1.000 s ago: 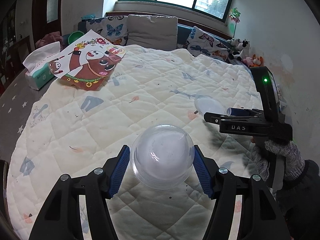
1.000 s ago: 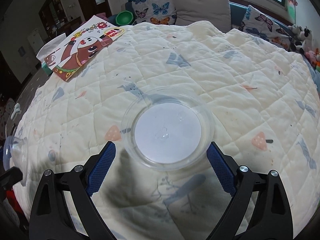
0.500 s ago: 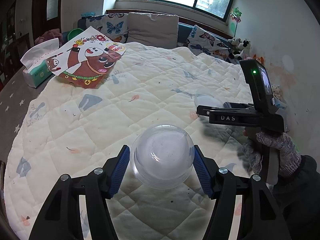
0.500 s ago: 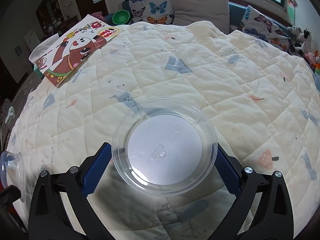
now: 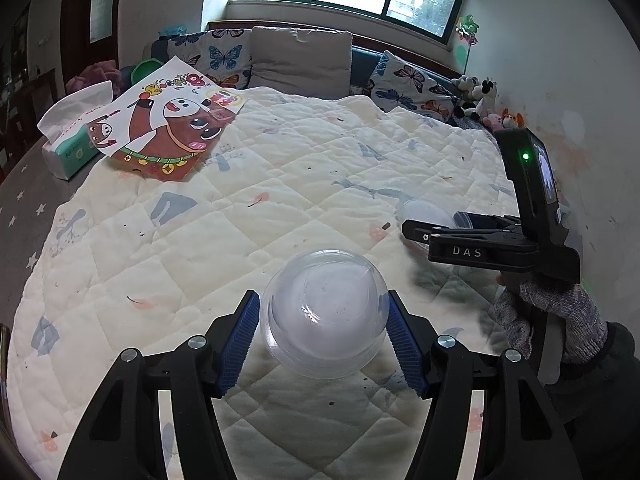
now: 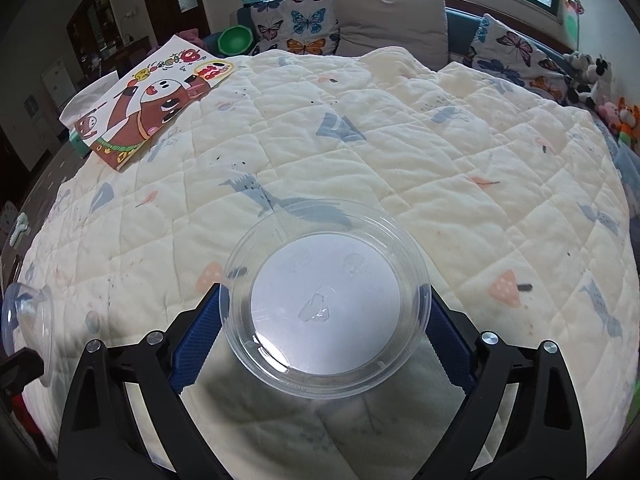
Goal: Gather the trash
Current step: 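Grasp the clear round plastic plate with the right tool while the left tool holds the dome lid, then carry the clear plate with the right tool into the green basket and release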
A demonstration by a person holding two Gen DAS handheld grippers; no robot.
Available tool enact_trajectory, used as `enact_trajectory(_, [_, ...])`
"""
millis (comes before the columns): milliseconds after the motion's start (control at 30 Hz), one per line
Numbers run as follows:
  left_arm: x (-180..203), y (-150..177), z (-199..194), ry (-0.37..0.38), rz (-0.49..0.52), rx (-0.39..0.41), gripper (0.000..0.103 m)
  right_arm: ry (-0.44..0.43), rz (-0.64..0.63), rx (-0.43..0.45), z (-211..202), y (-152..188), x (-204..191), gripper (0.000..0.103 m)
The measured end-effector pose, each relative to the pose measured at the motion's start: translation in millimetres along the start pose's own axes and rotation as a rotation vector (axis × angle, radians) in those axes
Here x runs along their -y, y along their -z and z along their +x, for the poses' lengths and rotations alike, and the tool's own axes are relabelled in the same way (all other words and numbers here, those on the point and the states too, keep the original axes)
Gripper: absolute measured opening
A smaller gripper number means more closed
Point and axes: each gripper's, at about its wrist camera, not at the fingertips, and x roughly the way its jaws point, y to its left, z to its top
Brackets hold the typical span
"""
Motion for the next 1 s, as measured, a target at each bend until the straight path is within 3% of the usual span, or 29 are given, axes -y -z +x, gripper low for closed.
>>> enact_trajectory(367, [42, -1, -6, 0.054, 0.054, 0.007, 0.061, 0.039, 0.032, 0.037, -61, 38, 24, 0.093])
enact_trajectory(1000, [166, 6, 3, 0.191, 0.229, -0.032, 0.061, 0.182, 0.255, 0.108, -173, 151, 128, 0.093])
